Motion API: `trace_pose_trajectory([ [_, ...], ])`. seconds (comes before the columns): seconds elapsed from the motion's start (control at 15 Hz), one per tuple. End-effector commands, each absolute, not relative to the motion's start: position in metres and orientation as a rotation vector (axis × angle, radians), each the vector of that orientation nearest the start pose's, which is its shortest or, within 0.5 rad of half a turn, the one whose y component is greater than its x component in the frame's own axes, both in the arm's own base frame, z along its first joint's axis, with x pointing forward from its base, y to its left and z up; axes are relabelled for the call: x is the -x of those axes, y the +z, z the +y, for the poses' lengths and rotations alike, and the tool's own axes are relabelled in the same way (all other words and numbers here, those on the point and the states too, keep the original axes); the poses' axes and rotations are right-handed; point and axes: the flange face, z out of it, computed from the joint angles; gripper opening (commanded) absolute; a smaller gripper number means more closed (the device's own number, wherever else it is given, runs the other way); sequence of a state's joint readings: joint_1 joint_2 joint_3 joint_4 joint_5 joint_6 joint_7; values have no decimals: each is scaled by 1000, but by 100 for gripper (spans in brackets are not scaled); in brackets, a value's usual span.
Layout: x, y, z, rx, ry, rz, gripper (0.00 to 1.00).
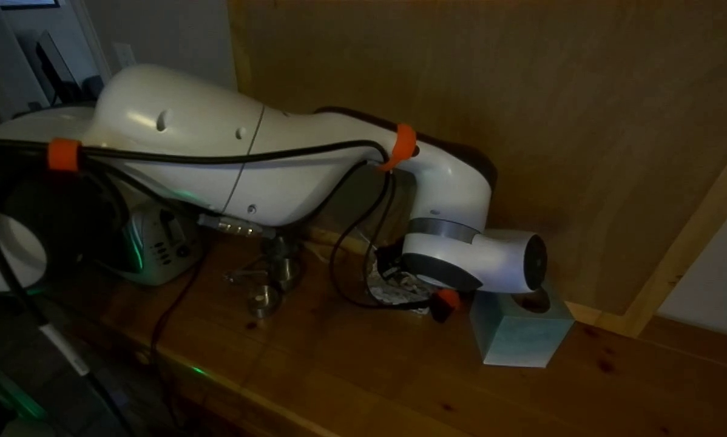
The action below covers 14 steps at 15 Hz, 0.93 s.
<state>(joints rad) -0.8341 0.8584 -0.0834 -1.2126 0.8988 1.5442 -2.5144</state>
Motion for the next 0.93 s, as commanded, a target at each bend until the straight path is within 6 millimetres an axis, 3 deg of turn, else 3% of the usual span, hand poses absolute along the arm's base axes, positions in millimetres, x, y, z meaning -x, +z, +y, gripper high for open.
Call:
trace_pose_trajectory([
  [0.0, -519, 255, -502, 2024, -1117, -1585, 2],
  [0.87, -518, 277, -491, 2119, -1016, -1634, 2],
])
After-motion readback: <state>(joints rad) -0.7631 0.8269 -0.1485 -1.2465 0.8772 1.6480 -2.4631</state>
